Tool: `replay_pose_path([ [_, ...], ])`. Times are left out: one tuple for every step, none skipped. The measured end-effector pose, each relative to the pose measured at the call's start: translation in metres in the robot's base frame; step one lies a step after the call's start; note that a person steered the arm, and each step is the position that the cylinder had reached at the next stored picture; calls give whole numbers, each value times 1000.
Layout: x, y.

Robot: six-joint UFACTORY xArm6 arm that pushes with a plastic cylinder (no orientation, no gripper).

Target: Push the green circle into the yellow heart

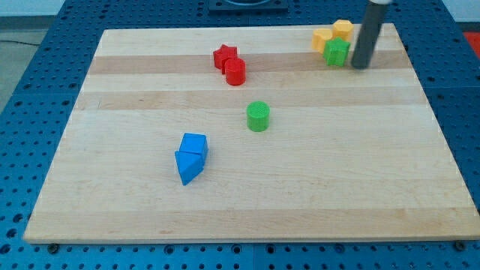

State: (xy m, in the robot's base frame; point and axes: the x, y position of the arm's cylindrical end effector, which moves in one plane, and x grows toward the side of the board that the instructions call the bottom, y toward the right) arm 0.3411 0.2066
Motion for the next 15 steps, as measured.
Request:
replay_pose_path([
  [105, -10],
  [166, -97],
  [151, -168],
  [105, -170],
  [60, -162],
  [92, -156],
  [136, -200],
  [120, -231],
  [80, -218],
  [42, -202],
  [37, -176],
  [46, -176],
  [57, -168],
  [57, -144],
  [57, -119],
])
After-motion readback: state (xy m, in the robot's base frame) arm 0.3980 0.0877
